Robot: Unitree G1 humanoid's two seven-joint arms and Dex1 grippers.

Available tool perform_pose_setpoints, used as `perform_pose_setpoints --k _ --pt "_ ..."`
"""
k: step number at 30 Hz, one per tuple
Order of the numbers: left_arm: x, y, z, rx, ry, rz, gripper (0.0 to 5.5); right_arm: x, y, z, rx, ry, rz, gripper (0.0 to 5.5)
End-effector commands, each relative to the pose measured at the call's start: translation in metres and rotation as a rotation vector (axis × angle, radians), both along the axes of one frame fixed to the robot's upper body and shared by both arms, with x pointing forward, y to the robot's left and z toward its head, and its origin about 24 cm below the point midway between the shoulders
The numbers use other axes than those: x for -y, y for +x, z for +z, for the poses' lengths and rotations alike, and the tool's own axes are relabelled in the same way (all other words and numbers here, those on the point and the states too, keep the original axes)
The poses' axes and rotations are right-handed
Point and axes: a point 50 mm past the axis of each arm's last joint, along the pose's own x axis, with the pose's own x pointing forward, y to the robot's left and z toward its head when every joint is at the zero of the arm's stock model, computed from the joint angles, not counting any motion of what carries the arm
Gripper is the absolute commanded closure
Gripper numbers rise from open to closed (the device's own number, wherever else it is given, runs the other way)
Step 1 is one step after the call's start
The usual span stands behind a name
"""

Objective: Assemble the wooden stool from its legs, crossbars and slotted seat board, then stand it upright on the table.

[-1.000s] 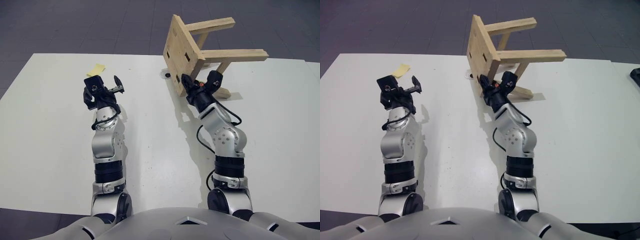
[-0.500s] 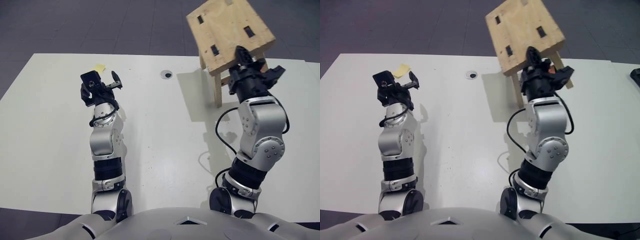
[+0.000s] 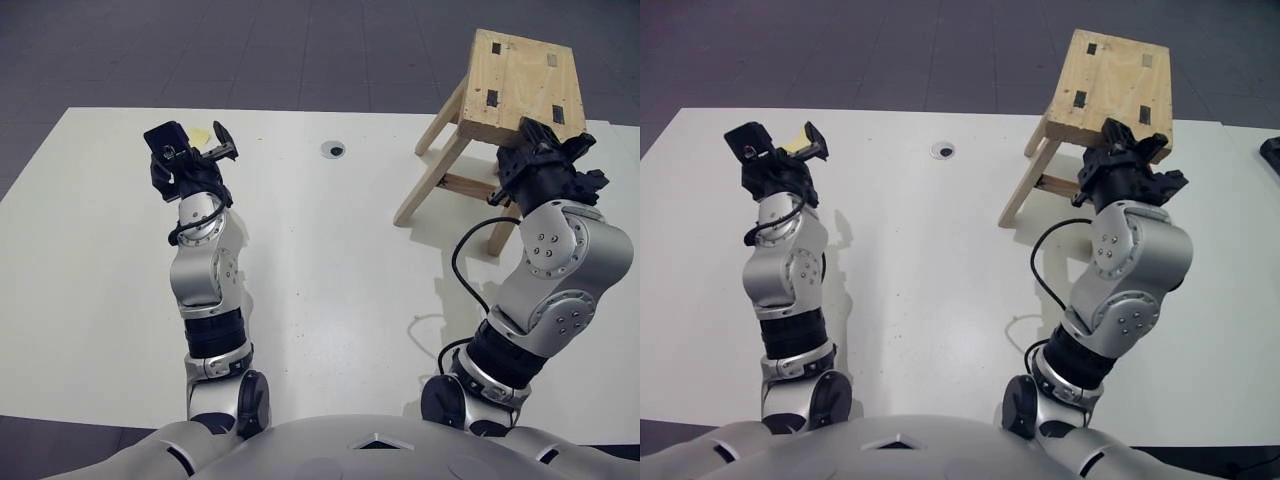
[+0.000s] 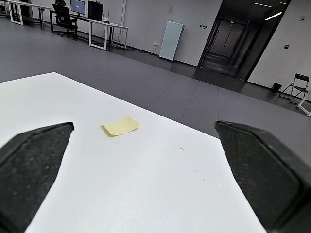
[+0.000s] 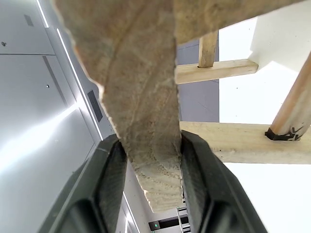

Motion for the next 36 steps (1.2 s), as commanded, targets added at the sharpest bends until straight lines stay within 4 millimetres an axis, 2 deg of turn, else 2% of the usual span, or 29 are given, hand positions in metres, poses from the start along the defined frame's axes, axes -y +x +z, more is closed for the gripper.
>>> perform_pose_setpoints --k 1,5,10,12,15,17,19,20,22,24,26,29,33,36 --pt "0.000 -0.002 -0.006 -0.022 -0.015 0.006 0.10 0.001 -0.007 -0.021 -0.094 -0.041 0.049 3.05" --pt "0.009 0.004 -0.008 0.001 -0.001 -0.022 0.10 0.002 -0.012 -0.003 0.151 -0.141 0.100 2.44" --pt "0.020 0.015 -0.005 0.059 0.045 -0.065 0.10 -0.001 -0.026 0.001 0.430 -0.291 0.243 1.66" --pt "0.020 0.016 -0.004 0.068 0.049 -0.072 0.10 -0.003 -0.030 -0.005 0.472 -0.366 0.372 1.30" --pt "0.015 0.014 -0.004 0.070 0.060 -0.079 0.10 -0.003 -0.039 -0.005 0.633 -0.521 0.582 0.77" --pt "0.011 0.013 -0.004 0.066 0.070 -0.080 0.10 0.000 -0.044 0.003 0.719 -0.663 0.760 0.42" --pt "0.009 0.013 -0.002 0.068 0.080 -0.088 0.10 0.003 -0.047 0.018 0.788 -0.782 0.855 0.11" --pt "0.009 0.014 0.001 0.075 0.086 -0.092 0.10 0.005 -0.050 0.032 0.866 -0.840 0.822 0.11" --pt "0.008 0.015 0.005 0.089 0.093 -0.092 0.10 0.011 -0.049 0.055 0.977 -1.013 0.627 0.11" --pt "0.005 0.016 0.007 0.099 0.092 -0.080 0.10 0.019 -0.035 0.064 0.934 -1.204 0.355 0.11" --pt "0.003 0.019 0.012 0.122 0.124 -0.084 0.10 0.023 -0.017 0.064 0.824 -1.443 0.092 0.11" --pt "0.004 0.021 0.029 0.213 0.237 -0.105 0.10 0.021 0.004 0.048 0.665 -1.804 -0.109 0.11" --pt "-0.008 0.024 0.032 0.231 0.247 -0.063 0.10 0.035 0.022 0.051 0.489 -1.888 -0.433 0.11" --pt "-0.018 0.025 0.035 0.252 0.262 -0.029 0.10 0.054 0.028 0.046 0.325 -1.799 -0.564 0.11"
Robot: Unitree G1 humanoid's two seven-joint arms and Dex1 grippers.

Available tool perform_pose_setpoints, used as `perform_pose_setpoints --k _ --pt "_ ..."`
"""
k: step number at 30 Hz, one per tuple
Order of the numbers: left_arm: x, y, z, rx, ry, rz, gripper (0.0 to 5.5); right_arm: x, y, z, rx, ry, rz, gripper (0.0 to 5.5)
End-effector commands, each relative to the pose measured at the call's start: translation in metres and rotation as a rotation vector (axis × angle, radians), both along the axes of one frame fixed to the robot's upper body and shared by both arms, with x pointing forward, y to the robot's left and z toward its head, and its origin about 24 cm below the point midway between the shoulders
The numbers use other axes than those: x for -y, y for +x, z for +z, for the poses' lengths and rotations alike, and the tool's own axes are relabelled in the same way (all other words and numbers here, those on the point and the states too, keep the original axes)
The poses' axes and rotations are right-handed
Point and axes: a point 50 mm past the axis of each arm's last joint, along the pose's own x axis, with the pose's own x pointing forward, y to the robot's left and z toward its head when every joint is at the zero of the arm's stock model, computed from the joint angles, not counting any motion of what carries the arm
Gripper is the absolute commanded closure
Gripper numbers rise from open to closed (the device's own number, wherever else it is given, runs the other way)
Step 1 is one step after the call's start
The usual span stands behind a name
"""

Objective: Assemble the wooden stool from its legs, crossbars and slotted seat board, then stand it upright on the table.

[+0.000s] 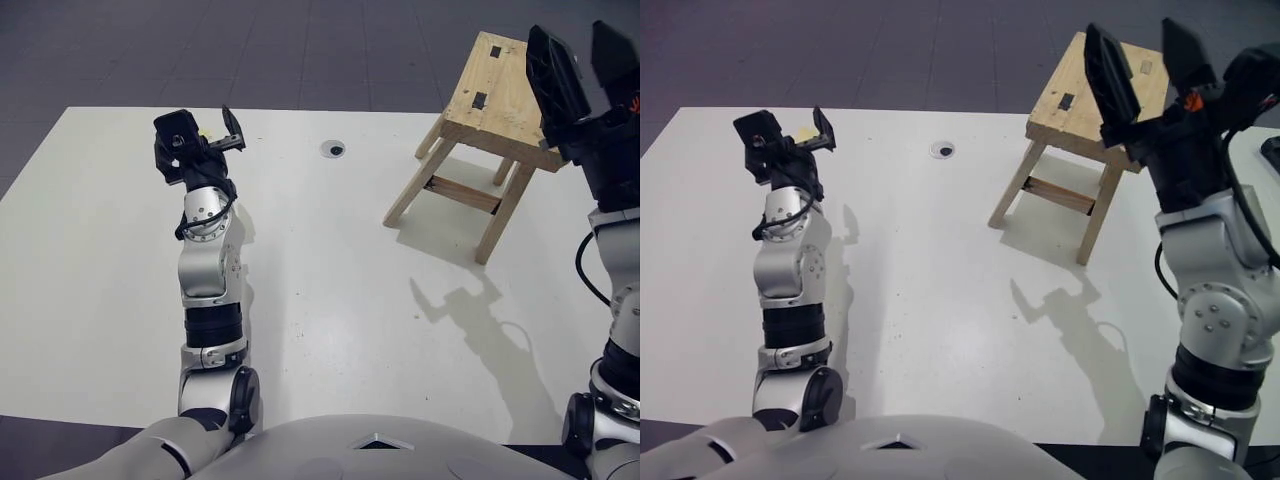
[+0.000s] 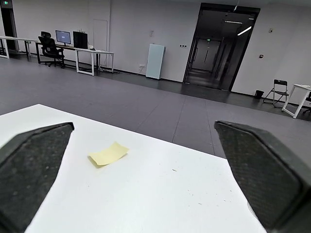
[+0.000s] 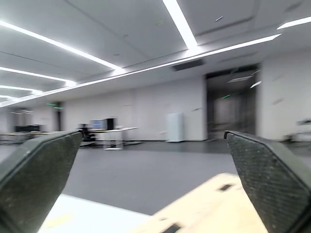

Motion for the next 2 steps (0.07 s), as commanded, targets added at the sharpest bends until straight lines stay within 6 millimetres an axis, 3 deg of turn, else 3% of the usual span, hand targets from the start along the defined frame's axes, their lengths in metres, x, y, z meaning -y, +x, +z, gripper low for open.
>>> perform_pose_setpoints --k 1,2 --pt "-0.0194 0.0104 0.0284 0.135 0.123 0.048 0.10 0.0256 0.0285 -0.0074 0.155 0.026 -0.533 0.11" --pt "-0.0226 0.0103 0.0287 0.140 0.127 0.058 0.10 0.0303 0.0304 -0.0112 0.146 0.053 -0.564 0.11"
